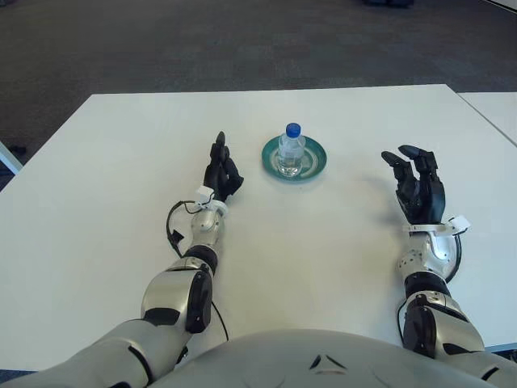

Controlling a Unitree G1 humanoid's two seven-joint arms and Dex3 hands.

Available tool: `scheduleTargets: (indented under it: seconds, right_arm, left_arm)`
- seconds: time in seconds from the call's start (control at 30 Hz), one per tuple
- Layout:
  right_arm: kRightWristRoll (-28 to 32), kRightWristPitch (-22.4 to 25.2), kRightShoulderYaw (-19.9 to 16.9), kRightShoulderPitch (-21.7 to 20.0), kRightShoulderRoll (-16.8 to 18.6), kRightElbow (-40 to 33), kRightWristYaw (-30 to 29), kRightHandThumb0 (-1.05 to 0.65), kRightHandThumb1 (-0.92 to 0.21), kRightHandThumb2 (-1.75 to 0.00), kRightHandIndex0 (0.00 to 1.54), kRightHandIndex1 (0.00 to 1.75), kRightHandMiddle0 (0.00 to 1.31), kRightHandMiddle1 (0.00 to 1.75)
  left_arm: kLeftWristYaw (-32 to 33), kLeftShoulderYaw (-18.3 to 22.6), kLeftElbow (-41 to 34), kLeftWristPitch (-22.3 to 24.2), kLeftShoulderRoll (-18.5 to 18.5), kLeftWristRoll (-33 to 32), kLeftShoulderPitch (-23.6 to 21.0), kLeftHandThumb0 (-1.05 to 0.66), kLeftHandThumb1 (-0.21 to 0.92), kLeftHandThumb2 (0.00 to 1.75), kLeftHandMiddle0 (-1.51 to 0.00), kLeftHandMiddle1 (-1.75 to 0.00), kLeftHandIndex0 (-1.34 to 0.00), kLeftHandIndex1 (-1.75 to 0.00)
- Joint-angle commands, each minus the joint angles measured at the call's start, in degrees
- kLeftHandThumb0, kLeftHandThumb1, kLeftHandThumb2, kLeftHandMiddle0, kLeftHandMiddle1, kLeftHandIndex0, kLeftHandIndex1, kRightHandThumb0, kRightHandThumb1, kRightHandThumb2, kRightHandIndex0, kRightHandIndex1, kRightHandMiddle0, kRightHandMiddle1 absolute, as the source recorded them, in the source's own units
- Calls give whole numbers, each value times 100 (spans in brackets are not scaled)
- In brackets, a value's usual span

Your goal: Put the bottle into the plate.

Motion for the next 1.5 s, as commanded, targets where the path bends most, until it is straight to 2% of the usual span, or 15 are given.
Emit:
scheduleTargets:
  seconds: [0.0,0.03,0.07,0.1,0.17,0.2,0.27,0.37,0.57,0.8,0.93,1.03,1.2,1.3,1.47]
  right_arm:
    - [-94,175,18,729,203,269,-158,-90,-92,-45,43,88,30,114]
    - [-104,201,28,731,195,246,-196,-90,-92,-45,43,88,30,114]
    - [-121,234,41,727,194,213,-253,-90,-92,-44,43,89,31,114]
    - [-135,259,51,727,194,185,-296,-90,-92,-44,43,89,31,114]
    - [-160,303,70,723,198,141,-366,-90,-92,-43,43,90,33,115]
    - [-177,345,94,693,210,102,-412,-90,-92,-43,44,90,33,115]
    - [-267,387,185,626,293,-12,-570,-90,-92,-42,45,91,35,116]
    - [-397,341,236,474,266,156,-726,-85,-92,-46,48,94,39,119]
    - [-531,-62,433,280,672,-9,-932,-81,-92,-47,51,101,43,124]
    - [-623,-298,537,303,613,15,-819,-84,-92,-45,49,104,40,125]
    - [-689,-295,609,254,492,150,-724,-83,-92,-44,46,103,37,123]
    - [-413,-167,601,186,434,277,-109,-77,-92,-41,43,95,32,121]
    - [-41,343,545,142,336,361,747,-71,-89,-44,41,68,23,110]
    - [101,655,512,116,265,351,1042,-71,-90,-43,39,56,16,107]
    - [-56,802,697,190,442,-308,745,-71,-92,-43,38,48,13,105]
  left_arm:
    - [142,172,212,82,-143,-119,234,-105,92,111,-6,-2,0,-26]
    - [305,170,181,54,-230,-92,201,-105,92,111,-6,-2,0,-26]
    - [590,173,144,33,-323,-49,226,-105,92,111,-13,-3,0,-39]
    - [800,176,117,18,-387,-14,248,-105,92,109,-19,-21,-2,-56]
    - [1176,150,74,28,-439,79,311,-104,92,106,-25,-75,-5,-106]
    - [1476,150,67,199,-420,115,338,-101,92,104,-31,-90,-11,-117]
    - [1974,118,-2,479,-408,205,405,-81,92,86,-60,-140,-38,-151]
    - [2408,32,-147,784,-438,326,430,-64,92,74,-83,-163,-60,-167]
    - [2654,-8,-289,1159,-457,351,426,-52,92,63,-107,-173,-83,-174]
    - [2689,-97,-646,1251,-648,372,513,-48,89,60,-117,-175,-92,-175]
    - [2720,-294,-1133,1384,-806,494,795,-47,89,60,-118,-175,-93,-175]
    - [2510,-429,-1490,1628,-836,487,1028,-49,91,62,-112,-175,-88,-175]
    - [2309,-669,-2039,1927,-856,560,1368,-60,92,80,-83,-175,-61,-170]
    - [2239,-834,-2274,2041,-834,684,1505,-64,92,85,-65,-153,-47,-154]
    - [1967,-1105,-2414,1968,-636,870,1698,-63,92,78,-53,-125,-36,-138]
